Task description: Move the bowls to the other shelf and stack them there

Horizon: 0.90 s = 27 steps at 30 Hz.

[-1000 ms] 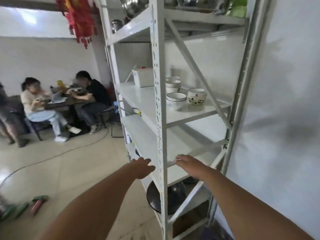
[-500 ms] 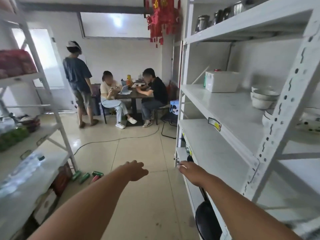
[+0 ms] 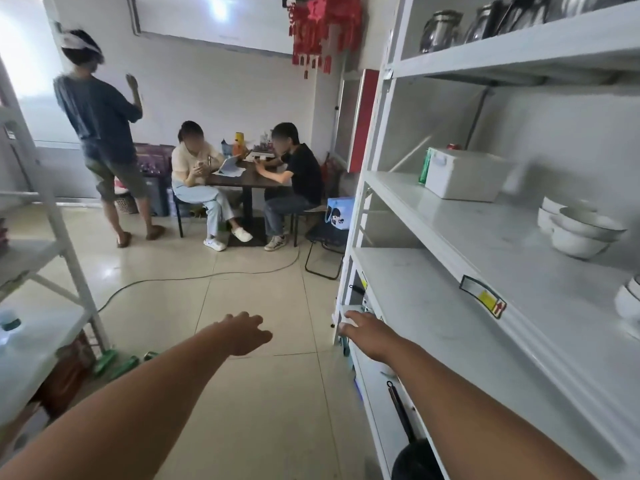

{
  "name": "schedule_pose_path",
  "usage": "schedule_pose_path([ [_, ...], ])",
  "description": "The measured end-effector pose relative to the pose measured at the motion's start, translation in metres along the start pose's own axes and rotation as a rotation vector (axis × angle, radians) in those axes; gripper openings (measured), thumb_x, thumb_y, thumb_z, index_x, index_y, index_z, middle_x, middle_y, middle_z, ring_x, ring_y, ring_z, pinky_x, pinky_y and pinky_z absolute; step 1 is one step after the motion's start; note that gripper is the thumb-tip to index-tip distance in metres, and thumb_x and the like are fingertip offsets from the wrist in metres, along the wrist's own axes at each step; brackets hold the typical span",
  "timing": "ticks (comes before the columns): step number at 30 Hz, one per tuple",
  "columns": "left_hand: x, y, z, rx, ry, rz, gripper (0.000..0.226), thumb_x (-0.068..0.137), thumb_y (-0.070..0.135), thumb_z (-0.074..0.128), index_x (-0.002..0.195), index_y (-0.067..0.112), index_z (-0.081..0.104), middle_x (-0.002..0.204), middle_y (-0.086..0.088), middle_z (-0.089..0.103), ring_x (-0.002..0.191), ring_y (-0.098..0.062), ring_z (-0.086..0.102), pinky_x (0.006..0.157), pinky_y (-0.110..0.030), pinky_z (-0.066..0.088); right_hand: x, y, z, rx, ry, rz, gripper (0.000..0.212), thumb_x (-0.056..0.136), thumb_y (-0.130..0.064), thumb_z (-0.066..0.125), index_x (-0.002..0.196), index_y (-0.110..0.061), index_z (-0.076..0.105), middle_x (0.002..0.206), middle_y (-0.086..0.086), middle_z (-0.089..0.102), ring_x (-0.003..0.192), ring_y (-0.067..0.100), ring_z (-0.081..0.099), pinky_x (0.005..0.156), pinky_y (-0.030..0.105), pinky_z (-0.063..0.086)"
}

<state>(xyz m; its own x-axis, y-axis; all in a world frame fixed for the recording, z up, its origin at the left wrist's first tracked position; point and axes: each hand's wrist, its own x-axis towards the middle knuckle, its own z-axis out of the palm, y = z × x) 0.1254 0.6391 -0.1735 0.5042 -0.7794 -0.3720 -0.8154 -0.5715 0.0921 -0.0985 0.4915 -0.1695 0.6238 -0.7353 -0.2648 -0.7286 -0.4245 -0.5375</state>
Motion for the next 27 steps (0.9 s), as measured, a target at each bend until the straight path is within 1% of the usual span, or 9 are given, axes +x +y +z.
schedule_pose_path([
  [6, 0.092, -0.006, -0.018, 0.02, -0.039, 0.004, 0.06, 0.095, 0.057, 0.03, 0.148, 0.026, 0.029, 0.149, -0.007, 0.034, 0.136, -0.036, 0.031, 0.112, -0.047, 0.029, 0.094, -0.005, -0.007, -0.002, -0.012, 0.003, 0.058, 0.099, -0.05, 0.041, 0.154, -0.033, 0.035, 0.165, 0.0, 0.023, 0.148, 0.025, 0.029, 0.118, 0.042, 0.029],
  [8, 0.13, -0.004, -0.035, 0.063, -0.043, 0.025, 0.061, 0.095, 0.058, 0.028, 0.148, 0.027, 0.028, 0.149, -0.009, 0.033, 0.135, -0.037, 0.032, 0.112, -0.048, 0.029, 0.131, -0.008, -0.019, 0.002, -0.018, -0.011, 0.059, 0.1, -0.048, 0.042, 0.156, -0.031, 0.033, 0.166, 0.002, 0.021, 0.149, 0.025, 0.028, 0.119, 0.042, 0.028],
  [12, 0.202, 0.008, -0.078, 0.05, 0.014, 0.01, 0.061, 0.095, 0.058, 0.03, 0.147, 0.026, 0.031, 0.148, -0.008, 0.035, 0.136, -0.035, 0.033, 0.111, -0.046, 0.03, 0.203, -0.018, -0.048, 0.01, -0.014, -0.06, 0.059, 0.101, -0.046, 0.042, 0.156, -0.029, 0.031, 0.165, 0.002, 0.022, 0.15, 0.025, 0.025, 0.119, 0.041, 0.027],
  [15, 0.251, 0.018, -0.108, 0.071, 0.002, 0.007, 0.061, 0.096, 0.058, 0.029, 0.148, 0.026, 0.029, 0.148, -0.009, 0.034, 0.137, -0.034, 0.032, 0.113, -0.046, 0.029, 0.249, -0.027, -0.075, -0.019, 0.006, -0.068, 0.06, 0.1, -0.045, 0.043, 0.156, -0.029, 0.032, 0.165, 0.001, 0.022, 0.149, 0.027, 0.026, 0.119, 0.041, 0.028],
  [19, 0.303, 0.05, -0.149, 0.136, 0.036, 0.06, 0.057, 0.099, 0.052, 0.029, 0.149, 0.025, 0.027, 0.15, -0.01, 0.032, 0.137, -0.035, 0.032, 0.113, -0.043, 0.03, 0.298, -0.032, -0.116, 0.026, 0.074, -0.073, 0.06, 0.096, -0.048, 0.045, 0.153, -0.031, 0.037, 0.164, 0.0, 0.025, 0.147, 0.026, 0.031, 0.117, 0.046, 0.033],
  [22, 0.341, 0.08, -0.175, 0.105, 0.07, 0.114, 0.058, 0.099, 0.052, 0.03, 0.148, 0.023, 0.029, 0.151, -0.011, 0.032, 0.137, -0.036, 0.033, 0.112, -0.043, 0.031, 0.317, -0.028, -0.149, 0.067, 0.134, -0.069, 0.058, 0.099, -0.048, 0.045, 0.153, -0.029, 0.039, 0.163, 0.003, 0.029, 0.146, 0.026, 0.034, 0.118, 0.043, 0.031],
  [25, 0.379, 0.121, -0.205, 0.05, 0.128, 0.238, 0.054, 0.099, 0.05, 0.034, 0.143, 0.019, 0.038, 0.151, -0.012, 0.035, 0.136, -0.033, 0.036, 0.111, -0.04, 0.032, 0.337, -0.022, -0.185, 0.106, 0.202, -0.027, 0.057, 0.099, -0.049, 0.044, 0.152, -0.03, 0.04, 0.162, 0.003, 0.03, 0.146, 0.027, 0.034, 0.115, 0.041, 0.031],
  [27, 0.398, 0.154, -0.225, 0.044, 0.159, 0.308, 0.048, 0.101, 0.041, 0.035, 0.143, 0.018, 0.04, 0.15, -0.011, 0.036, 0.136, -0.031, 0.037, 0.108, -0.039, 0.033, 0.346, -0.019, -0.209, 0.107, 0.26, 0.001, 0.059, 0.096, -0.051, 0.045, 0.15, -0.029, 0.043, 0.159, 0.004, 0.035, 0.144, 0.028, 0.038, 0.115, 0.042, 0.034],
])
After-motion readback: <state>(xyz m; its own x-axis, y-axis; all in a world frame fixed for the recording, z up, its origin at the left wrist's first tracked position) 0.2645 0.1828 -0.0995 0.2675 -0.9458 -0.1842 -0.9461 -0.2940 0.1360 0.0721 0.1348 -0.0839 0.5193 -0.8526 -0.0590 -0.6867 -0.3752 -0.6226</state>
